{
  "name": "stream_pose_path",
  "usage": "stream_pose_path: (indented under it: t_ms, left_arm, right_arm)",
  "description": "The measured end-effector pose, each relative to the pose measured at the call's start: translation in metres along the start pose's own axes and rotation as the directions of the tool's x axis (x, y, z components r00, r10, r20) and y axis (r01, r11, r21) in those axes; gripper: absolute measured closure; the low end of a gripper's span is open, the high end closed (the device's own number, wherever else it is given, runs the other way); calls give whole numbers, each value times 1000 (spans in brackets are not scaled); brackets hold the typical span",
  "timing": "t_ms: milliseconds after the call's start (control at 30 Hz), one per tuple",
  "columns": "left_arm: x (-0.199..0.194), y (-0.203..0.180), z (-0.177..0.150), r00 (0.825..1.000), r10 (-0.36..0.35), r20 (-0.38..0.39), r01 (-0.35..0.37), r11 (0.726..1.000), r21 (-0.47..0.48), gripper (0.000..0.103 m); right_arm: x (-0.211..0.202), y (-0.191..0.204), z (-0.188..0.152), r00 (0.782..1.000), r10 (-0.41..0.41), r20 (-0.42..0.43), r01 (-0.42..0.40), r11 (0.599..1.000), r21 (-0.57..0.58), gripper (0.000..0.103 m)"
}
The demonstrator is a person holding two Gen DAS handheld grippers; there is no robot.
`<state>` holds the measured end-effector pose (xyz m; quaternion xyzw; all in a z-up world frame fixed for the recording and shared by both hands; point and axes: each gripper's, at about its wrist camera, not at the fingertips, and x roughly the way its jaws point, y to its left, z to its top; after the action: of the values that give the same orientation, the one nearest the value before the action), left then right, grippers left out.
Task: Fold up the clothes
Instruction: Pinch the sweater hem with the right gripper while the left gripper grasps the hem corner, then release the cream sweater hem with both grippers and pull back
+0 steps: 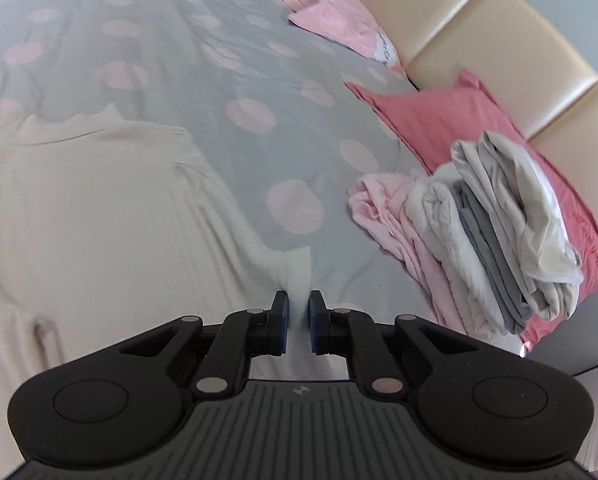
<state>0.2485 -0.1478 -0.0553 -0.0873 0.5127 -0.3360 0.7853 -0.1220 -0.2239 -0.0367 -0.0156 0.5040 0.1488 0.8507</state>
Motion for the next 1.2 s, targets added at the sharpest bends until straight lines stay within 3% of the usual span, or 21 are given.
stream_pose_path:
  t_ms: [200, 600, 1067, 1200]
  left_arm:
    - [-17, 47, -20, 999, -19, 49, 23, 996, -84, 95]
    - [3, 115, -42, 997, -51, 64, 63, 978, -200, 95]
    - [-8, 133, -39, 982, -126, 144, 156, 964, -216, 95]
    - [-7, 139, -41, 985, -110, 136, 138, 966, -220, 95]
  right_arm:
    - [12, 20, 9, 999, 30, -31, -31, 998, -50, 94]
    - [47, 37, 21, 992, 75, -106, -79, 996, -39, 94]
    - [60, 49, 29, 991, 73, -116, -80, 995, -59, 94]
    - [61, 55, 30, 991, 63, -118, -74, 993, -90, 94]
